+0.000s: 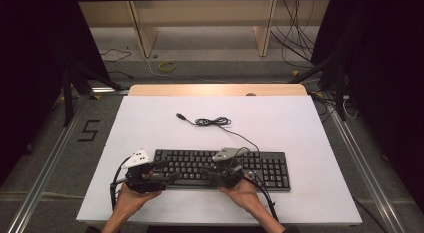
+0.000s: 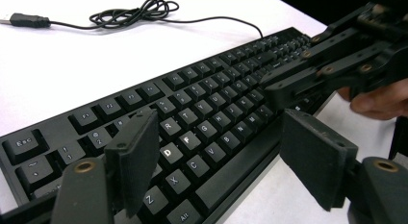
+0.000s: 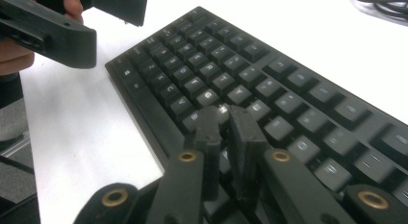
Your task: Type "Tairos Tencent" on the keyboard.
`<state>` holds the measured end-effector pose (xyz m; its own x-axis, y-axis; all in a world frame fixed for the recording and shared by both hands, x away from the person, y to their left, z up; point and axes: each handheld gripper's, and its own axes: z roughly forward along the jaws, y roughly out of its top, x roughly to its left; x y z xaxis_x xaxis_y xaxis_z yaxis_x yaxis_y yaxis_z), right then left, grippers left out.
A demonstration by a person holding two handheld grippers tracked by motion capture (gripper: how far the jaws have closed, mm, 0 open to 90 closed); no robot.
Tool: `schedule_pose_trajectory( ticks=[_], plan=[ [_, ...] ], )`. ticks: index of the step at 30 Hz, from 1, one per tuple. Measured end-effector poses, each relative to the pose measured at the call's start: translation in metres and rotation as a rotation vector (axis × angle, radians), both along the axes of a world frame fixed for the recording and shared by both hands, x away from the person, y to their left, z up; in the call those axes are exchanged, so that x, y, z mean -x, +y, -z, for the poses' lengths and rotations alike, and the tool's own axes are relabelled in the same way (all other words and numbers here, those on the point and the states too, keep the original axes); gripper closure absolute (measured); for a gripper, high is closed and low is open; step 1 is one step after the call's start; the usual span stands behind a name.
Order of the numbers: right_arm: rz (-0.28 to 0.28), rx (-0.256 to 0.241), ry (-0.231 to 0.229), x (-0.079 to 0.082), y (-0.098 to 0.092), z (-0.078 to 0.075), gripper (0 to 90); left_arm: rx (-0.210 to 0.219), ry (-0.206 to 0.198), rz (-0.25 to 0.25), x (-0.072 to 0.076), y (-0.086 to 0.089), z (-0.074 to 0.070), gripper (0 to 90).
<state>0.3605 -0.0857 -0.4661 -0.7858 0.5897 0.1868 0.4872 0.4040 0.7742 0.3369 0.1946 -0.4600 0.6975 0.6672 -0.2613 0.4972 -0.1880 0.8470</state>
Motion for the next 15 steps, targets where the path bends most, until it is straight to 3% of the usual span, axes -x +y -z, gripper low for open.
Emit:
schedule_pose_trajectory(
  ticks=[5, 10, 15],
  plan=[
    [0.01, -0.021, -0.009, 0.004, -0.014, -0.004, 79.7, -0.001, 0.003, -0.004, 0.0, -0.001, 0.0, 31.2],
    [0.02, -0.056, -0.018, 0.009, -0.028, -0.009, 57.8, -0.021, 0.01, -0.014, -0.004, -0.002, 0.0, 33.7],
    [0.036, -0.07, -0.021, 0.012, -0.034, -0.011, 49.7, -0.026, 0.034, -0.014, -0.009, -0.003, 0.0, 38.1]
  ],
)
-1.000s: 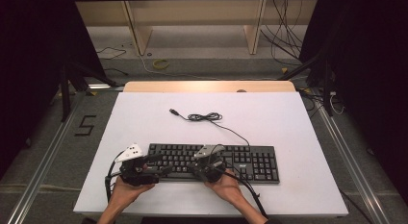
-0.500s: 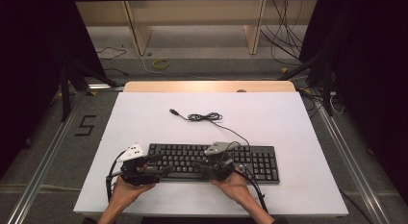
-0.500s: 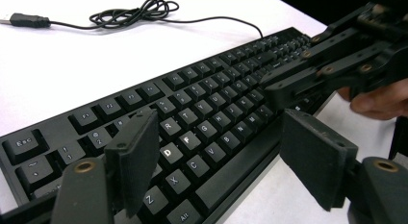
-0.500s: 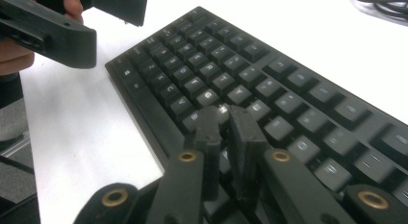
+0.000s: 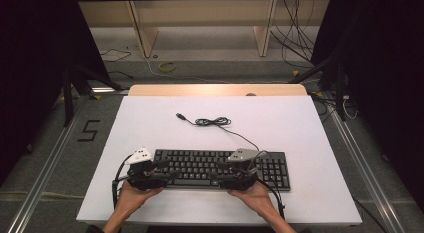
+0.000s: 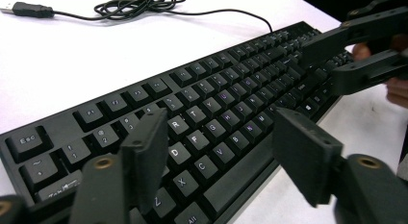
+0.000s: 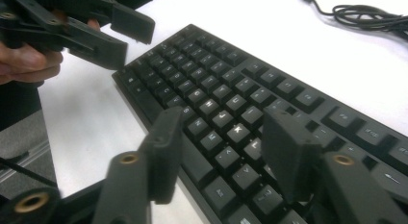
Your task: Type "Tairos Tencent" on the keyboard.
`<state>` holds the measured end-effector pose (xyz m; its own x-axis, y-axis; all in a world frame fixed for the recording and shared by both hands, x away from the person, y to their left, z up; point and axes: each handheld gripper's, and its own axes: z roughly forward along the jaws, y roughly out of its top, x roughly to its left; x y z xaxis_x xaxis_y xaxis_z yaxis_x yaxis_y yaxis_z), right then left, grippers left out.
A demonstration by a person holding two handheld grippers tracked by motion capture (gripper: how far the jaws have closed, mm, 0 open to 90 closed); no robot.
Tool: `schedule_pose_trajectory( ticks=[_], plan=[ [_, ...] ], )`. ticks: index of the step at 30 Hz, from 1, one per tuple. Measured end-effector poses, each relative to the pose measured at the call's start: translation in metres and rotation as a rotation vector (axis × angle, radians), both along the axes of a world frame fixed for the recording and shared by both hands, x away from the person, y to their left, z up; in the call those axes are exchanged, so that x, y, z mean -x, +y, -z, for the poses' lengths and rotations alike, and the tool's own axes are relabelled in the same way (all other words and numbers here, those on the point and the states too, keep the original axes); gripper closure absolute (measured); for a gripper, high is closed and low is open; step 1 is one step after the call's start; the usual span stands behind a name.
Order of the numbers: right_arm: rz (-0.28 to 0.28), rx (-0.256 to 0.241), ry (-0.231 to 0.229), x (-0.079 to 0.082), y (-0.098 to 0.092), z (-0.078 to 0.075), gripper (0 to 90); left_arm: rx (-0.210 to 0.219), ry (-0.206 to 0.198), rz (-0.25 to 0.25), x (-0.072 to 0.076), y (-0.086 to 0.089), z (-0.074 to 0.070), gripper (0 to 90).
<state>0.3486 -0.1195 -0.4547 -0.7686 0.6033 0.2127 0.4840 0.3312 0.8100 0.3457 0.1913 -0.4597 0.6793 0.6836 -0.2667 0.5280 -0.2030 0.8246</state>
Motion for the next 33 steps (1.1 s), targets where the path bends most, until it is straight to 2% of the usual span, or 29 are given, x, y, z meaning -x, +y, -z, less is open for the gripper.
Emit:
schedule_pose_trajectory(
  ticks=[3, 7, 8, 13, 20, 24, 26, 33],
  plan=[
    [0.008, -0.016, -0.008, 0.004, -0.008, -0.003, 44.6, -0.001, 0.01, -0.004, -0.003, -0.003, -0.003, 44.4],
    [0.014, -0.021, -0.013, 0.007, -0.013, -0.004, 42.3, -0.009, 0.017, -0.01, -0.009, -0.008, -0.006, 50.1],
    [0.017, -0.022, -0.014, 0.009, -0.015, -0.004, 40.3, -0.017, 0.018, -0.012, -0.01, -0.009, -0.007, 54.5],
    [0.019, -0.02, -0.021, 0.012, -0.018, -0.004, 36.2, -0.05, 0.028, -0.008, -0.017, -0.015, -0.006, 65.2],
    [0.026, -0.026, -0.031, 0.017, -0.023, -0.006, 34.6, -0.103, 0.063, 0.003, -0.028, -0.022, -0.004, 77.1],
    [0.033, -0.028, -0.038, 0.02, -0.028, -0.007, 34.2, -0.137, 0.064, 0.02, -0.033, -0.031, -0.002, 85.6],
    [0.036, -0.029, -0.036, 0.021, -0.03, -0.007, 33.8, -0.163, 0.062, 0.029, -0.035, -0.036, -0.001, 87.8],
    [0.041, -0.038, -0.035, 0.023, -0.035, -0.007, 32.4, -0.2, 0.079, 0.037, -0.042, -0.046, 0.005, 89.3]
  ],
)
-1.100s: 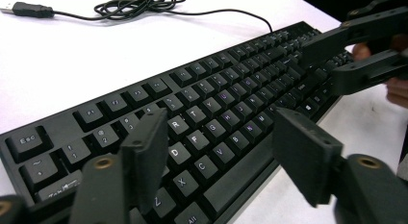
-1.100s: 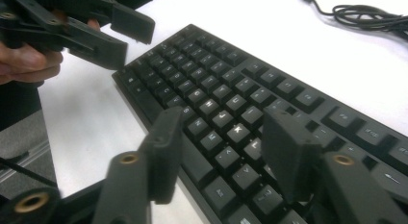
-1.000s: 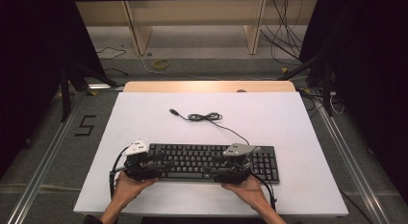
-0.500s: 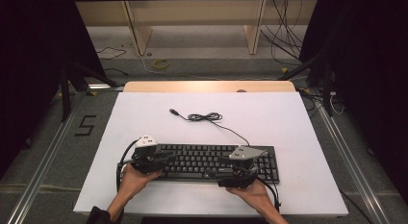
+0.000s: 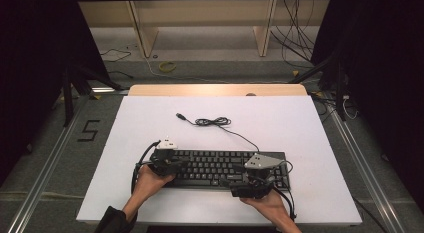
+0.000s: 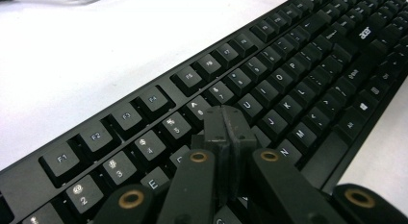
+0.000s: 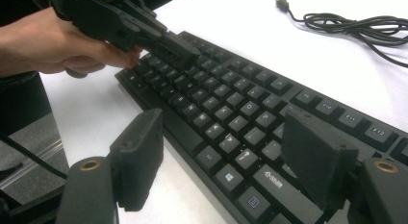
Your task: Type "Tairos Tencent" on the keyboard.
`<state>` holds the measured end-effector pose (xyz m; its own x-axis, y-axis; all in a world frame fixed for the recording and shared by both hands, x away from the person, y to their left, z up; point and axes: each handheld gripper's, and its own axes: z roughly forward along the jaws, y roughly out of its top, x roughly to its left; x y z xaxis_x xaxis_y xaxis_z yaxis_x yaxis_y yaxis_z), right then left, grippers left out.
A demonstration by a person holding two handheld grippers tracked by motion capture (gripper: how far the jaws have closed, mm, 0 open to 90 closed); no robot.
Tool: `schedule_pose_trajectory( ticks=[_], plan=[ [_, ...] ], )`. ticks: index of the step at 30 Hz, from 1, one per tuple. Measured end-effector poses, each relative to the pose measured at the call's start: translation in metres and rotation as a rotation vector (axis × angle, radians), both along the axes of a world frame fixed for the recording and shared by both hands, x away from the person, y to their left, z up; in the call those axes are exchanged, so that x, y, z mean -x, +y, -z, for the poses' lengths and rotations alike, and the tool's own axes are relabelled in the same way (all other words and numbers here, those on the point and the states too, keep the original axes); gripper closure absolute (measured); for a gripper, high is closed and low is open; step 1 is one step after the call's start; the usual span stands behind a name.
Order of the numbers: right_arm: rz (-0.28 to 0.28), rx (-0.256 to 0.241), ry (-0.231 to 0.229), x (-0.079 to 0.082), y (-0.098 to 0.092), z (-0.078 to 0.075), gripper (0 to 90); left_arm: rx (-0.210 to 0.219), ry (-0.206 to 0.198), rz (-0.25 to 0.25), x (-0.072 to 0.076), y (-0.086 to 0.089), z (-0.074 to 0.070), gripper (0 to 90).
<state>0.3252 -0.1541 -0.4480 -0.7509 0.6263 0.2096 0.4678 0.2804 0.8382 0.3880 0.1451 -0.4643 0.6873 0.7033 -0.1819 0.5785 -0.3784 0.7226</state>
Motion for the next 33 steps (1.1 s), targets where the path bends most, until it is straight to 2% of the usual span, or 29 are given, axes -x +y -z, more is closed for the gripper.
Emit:
schedule_pose_trajectory(
  ticks=[8, 13, 25, 33],
  plan=[
    [0.004, 0.0, -0.001, 0.002, -0.003, 0.0, 32.3, -0.018, 0.014, -0.004, -0.006, 0.0, 0.004, 89.3],
    [0.002, 0.006, 0.003, 0.003, -0.004, 0.001, 32.2, -0.02, 0.021, 0.0, -0.007, -0.003, 0.005, 89.3],
    [0.001, 0.001, 0.004, 0.005, -0.004, 0.0, 32.3, -0.054, 0.03, 0.0, -0.009, -0.008, 0.01, 89.6],
    [0.001, 0.005, 0.003, 0.006, -0.004, 0.0, 32.3, -0.045, 0.025, 0.001, -0.008, -0.007, 0.011, 89.7]
  ],
)
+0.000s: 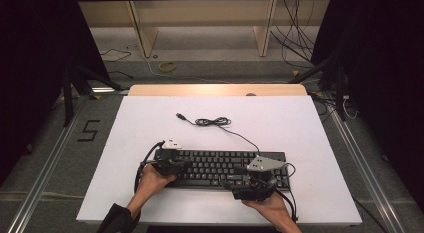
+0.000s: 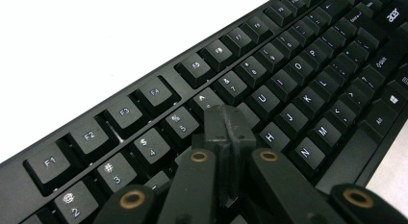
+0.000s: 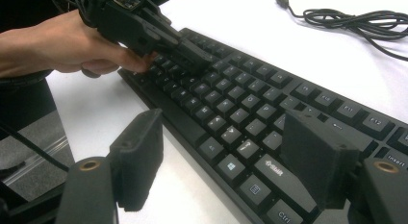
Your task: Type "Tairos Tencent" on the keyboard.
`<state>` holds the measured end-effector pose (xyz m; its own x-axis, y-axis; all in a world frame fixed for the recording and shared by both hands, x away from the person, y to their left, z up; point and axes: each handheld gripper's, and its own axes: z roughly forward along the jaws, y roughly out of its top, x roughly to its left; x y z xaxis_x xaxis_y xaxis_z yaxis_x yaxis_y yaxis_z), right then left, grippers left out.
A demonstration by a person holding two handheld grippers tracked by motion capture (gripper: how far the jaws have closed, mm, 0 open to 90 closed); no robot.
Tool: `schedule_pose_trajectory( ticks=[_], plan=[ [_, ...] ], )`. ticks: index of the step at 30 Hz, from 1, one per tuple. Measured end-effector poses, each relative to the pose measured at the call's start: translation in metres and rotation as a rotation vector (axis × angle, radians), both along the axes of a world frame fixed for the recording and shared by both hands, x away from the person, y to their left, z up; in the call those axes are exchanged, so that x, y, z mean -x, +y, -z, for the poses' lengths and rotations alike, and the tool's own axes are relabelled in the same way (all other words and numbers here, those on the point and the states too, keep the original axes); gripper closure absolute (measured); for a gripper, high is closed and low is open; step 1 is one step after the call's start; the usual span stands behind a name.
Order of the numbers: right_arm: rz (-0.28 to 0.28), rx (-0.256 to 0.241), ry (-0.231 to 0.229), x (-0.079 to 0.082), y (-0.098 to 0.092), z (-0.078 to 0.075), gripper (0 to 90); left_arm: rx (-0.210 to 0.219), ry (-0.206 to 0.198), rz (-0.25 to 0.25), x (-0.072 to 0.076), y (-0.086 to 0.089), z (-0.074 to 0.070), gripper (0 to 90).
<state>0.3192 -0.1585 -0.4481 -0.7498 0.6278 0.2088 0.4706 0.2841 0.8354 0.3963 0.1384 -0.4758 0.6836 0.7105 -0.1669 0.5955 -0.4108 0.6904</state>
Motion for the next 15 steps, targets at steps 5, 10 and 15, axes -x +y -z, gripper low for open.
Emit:
schedule_pose_trajectory(
  ticks=[5, 10, 15],
  plan=[
    [0.004, -0.005, 0.0, 0.0, -0.001, 0.0, 32.3, 0.003, 0.004, -0.006, 0.0, 0.0, -0.003, 85.3],
    [0.007, -0.005, 0.0, -0.001, -0.002, 0.001, 32.2, 0.022, 0.007, -0.005, 0.0, 0.003, -0.008, 78.4],
    [0.01, -0.004, -0.001, -0.001, -0.002, 0.0, 32.2, 0.056, 0.011, -0.006, 0.002, 0.007, -0.011, 69.8]
  ],
)
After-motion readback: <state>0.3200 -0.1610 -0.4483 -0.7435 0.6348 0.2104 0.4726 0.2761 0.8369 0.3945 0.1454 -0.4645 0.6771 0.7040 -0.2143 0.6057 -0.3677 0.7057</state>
